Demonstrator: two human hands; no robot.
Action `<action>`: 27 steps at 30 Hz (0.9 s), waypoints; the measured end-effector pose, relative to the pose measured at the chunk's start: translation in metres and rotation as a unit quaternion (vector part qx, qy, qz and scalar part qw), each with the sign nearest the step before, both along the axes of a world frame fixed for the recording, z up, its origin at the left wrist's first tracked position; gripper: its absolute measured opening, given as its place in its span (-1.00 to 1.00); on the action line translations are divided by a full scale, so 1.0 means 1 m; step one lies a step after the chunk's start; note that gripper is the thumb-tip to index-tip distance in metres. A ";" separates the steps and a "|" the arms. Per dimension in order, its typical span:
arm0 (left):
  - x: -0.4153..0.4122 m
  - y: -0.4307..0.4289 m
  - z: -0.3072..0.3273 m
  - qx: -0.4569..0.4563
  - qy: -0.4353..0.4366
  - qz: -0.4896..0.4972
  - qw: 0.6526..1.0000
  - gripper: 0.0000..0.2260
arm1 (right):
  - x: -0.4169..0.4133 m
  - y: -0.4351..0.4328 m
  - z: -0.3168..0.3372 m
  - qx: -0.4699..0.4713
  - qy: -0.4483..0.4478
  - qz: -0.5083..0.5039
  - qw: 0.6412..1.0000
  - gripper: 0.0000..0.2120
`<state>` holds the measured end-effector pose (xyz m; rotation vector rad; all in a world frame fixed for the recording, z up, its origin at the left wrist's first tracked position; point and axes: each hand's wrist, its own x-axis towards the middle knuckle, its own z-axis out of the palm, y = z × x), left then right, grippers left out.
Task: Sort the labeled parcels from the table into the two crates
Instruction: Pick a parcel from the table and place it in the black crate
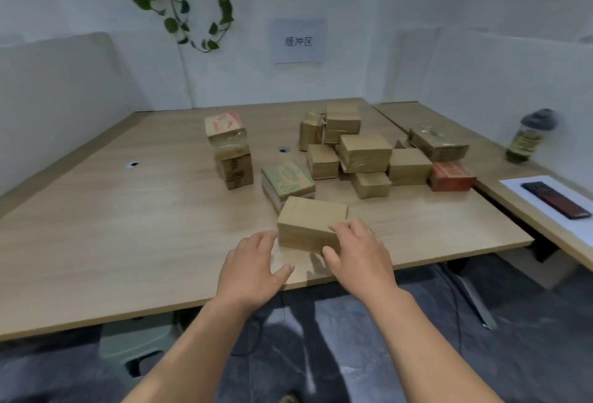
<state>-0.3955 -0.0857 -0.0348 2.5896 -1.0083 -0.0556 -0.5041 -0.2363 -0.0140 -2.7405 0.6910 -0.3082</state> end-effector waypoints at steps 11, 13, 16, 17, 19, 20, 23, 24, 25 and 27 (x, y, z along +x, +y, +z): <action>0.071 -0.133 -0.007 -0.016 0.024 -0.051 0.998 -0.36 | 0.052 -0.120 0.003 -0.017 0.025 -0.069 0.997 -0.58; 0.088 -0.155 -0.007 -0.021 0.012 -0.056 0.998 -0.36 | 0.066 -0.141 0.004 -0.019 0.024 -0.079 0.996 -0.56; 0.112 -0.188 -0.004 -0.037 0.018 -0.073 0.996 -0.37 | 0.085 -0.172 0.004 -0.014 0.028 -0.097 0.995 -0.56; 0.120 -0.200 -0.004 -0.043 0.023 -0.077 0.996 -0.37 | 0.091 -0.183 0.001 -0.012 0.028 -0.103 0.994 -0.57; 0.132 -0.218 -0.002 -0.043 0.027 -0.083 0.995 -0.36 | 0.100 -0.199 -0.003 -0.005 0.027 -0.112 0.993 -0.56; 0.138 -0.228 -0.002 -0.043 0.031 -0.084 0.995 -0.36 | 0.104 -0.207 -0.005 0.000 0.029 -0.115 0.993 -0.56; 0.149 -0.256 -0.002 -0.035 0.048 -0.081 0.995 -0.34 | 0.114 -0.233 -0.015 0.014 0.050 -0.120 0.991 -0.55; 0.152 -0.266 -0.002 -0.029 0.057 -0.081 0.995 -0.34 | 0.117 -0.244 -0.017 0.018 0.056 -0.121 0.991 -0.54; 0.155 -0.276 -0.001 -0.023 0.062 -0.079 0.995 -0.34 | 0.122 -0.255 -0.019 0.021 0.057 -0.121 0.991 -0.53; 0.163 -0.295 0.001 -0.016 0.069 -0.072 0.995 -0.34 | 0.133 -0.279 -0.021 0.029 0.050 -0.118 0.991 -0.53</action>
